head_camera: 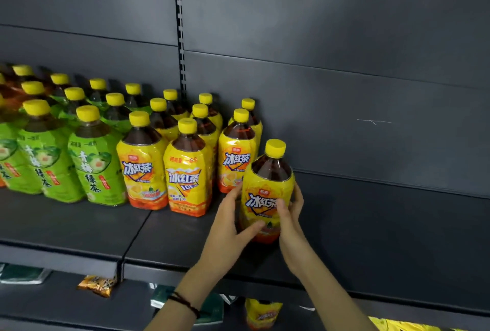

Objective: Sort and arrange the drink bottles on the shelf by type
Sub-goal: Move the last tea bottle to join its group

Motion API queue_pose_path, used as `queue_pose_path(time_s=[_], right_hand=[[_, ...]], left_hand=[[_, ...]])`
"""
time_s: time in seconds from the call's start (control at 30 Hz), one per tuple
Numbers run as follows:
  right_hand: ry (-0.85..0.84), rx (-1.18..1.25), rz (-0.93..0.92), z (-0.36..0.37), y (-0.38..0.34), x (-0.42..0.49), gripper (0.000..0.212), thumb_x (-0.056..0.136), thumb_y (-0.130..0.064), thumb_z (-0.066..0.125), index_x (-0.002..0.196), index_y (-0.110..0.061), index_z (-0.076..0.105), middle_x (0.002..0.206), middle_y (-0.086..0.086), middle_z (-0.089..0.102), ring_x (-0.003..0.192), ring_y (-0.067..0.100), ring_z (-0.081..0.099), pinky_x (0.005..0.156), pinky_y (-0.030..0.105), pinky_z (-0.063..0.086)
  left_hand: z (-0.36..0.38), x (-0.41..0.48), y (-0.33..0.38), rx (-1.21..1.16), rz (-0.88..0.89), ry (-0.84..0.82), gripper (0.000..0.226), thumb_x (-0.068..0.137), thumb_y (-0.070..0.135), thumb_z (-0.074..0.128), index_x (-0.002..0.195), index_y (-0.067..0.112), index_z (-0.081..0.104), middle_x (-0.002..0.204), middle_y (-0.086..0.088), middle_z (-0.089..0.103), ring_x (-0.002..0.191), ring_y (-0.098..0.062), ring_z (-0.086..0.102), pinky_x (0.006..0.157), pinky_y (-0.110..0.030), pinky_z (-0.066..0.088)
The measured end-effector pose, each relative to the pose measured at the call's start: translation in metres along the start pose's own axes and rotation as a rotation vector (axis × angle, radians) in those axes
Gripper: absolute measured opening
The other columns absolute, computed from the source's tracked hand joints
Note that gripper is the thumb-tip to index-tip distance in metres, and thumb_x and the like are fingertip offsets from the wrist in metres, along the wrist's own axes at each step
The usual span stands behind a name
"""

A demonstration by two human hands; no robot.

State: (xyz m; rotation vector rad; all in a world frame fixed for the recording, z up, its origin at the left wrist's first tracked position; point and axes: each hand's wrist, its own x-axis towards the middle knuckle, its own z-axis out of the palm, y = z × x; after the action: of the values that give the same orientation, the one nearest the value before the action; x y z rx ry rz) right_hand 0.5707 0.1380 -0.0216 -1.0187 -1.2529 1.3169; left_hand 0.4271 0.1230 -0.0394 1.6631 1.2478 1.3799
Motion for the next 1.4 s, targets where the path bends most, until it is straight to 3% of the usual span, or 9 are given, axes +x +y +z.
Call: queue_pose_path(time_s=[0.1,0.17,0.3,0.43,0.57,0.8,1.0,1.17,1.4], right_hand=[[0.001,-0.021,-0.029,0.029,0.003,0.003,0.065,0.072,-0.072,0.056,0.124,-0.061,0.019,0.136,-0.017,0.040,0.120,0.003,0.049,0.084,0.022,0.052],[0.024,-0.016,-0.042,0.042,0.005,0.008,0.063,0.071,-0.073,0.059,0.121,-0.057,0.025,0.133,-0.015,0.043,0.116,0.003,0.053,0.078,0.019,0.053],[0.094,0.000,-0.098,0.063,0.009,0.017,0.053,0.078,-0.058,0.058,0.121,-0.055,0.027,0.134,-0.009,0.044,0.119,0.007,0.053,0.086,0.027,0.053],[0.140,-0.021,-0.131,0.074,0.011,0.028,0.054,0.077,-0.059,0.059,0.121,-0.057,0.028,0.136,-0.008,0.042,0.123,0.009,0.050,0.091,0.032,0.052],[0.208,-0.053,-0.111,0.082,0.014,0.040,0.062,0.060,-0.084,0.059,0.114,-0.070,0.034,0.144,-0.006,0.035,0.127,0.014,0.048,0.099,0.043,0.051],[0.271,-0.085,-0.120,0.090,0.021,0.044,0.059,0.058,-0.090,0.052,0.111,-0.075,0.029,0.145,-0.007,0.034,0.130,0.013,0.045,0.101,0.043,0.049],[0.214,-0.216,-0.178,0.082,0.033,0.039,0.091,0.066,-0.056,0.077,0.139,-0.054,0.023,0.144,-0.007,0.037,0.130,0.007,0.045,0.102,0.037,0.048],[0.231,-0.225,-0.191,0.078,0.034,0.042,0.089,0.075,-0.030,0.080,0.142,-0.044,0.023,0.143,-0.008,0.041,0.128,0.005,0.046,0.099,0.032,0.050],[0.373,-0.311,-0.187,0.089,0.036,0.037,0.087,0.076,-0.037,0.079,0.145,-0.035,0.027,0.138,-0.007,0.045,0.125,0.007,0.048,0.101,0.035,0.047]], left_hand=[[-0.016,0.001,-0.009,0.133,0.025,0.119,0.080,0.080,0.032,0.073,0.146,0.027,0.028,0.143,0.013,0.041,0.134,-0.003,0.037,0.107,-0.038,0.042],[-0.027,0.003,-0.009,0.250,0.045,0.193,0.077,0.079,0.037,0.072,0.144,0.029,0.032,0.139,0.014,0.041,0.129,-0.002,0.041,0.100,-0.032,0.047],[-0.047,-0.001,-0.007,0.460,0.153,0.436,0.058,0.077,0.033,0.075,0.129,0.023,0.051,0.123,0.004,0.047,0.112,-0.005,0.044,0.077,-0.029,0.053],[-0.074,0.005,-0.019,0.553,0.140,0.635,0.062,0.072,0.025,0.081,0.126,0.011,0.053,0.126,-0.014,0.045,0.116,-0.026,0.040,0.089,-0.033,0.038],[-0.093,0.020,-0.031,0.654,0.140,0.634,0.070,0.074,0.034,0.079,0.130,0.007,0.047,0.130,-0.020,0.043,0.117,-0.034,0.041,0.096,-0.039,0.034],[-0.105,0.023,-0.043,0.769,0.221,0.662,0.071,0.077,0.060,0.059,0.127,0.011,0.047,0.127,-0.017,0.045,0.113,-0.035,0.043,0.096,-0.042,0.030],[-0.117,0.022,-0.059,0.773,0.162,0.732,0.092,0.071,0.066,0.066,0.138,0.010,0.037,0.144,-0.021,0.033,0.128,-0.043,0.035,0.103,-0.053,0.029],[-0.116,0.025,-0.066,0.831,0.165,0.714,0.094,0.073,0.069,0.063,0.139,0.007,0.038,0.145,-0.022,0.033,0.126,-0.044,0.039,0.102,-0.051,0.031],[-0.118,0.026,-0.061,0.834,0.097,0.685,0.094,0.068,0.072,0.062,0.137,0.012,0.039,0.144,-0.018,0.033,0.120,-0.043,0.041,0.092,-0.055,0.038]])
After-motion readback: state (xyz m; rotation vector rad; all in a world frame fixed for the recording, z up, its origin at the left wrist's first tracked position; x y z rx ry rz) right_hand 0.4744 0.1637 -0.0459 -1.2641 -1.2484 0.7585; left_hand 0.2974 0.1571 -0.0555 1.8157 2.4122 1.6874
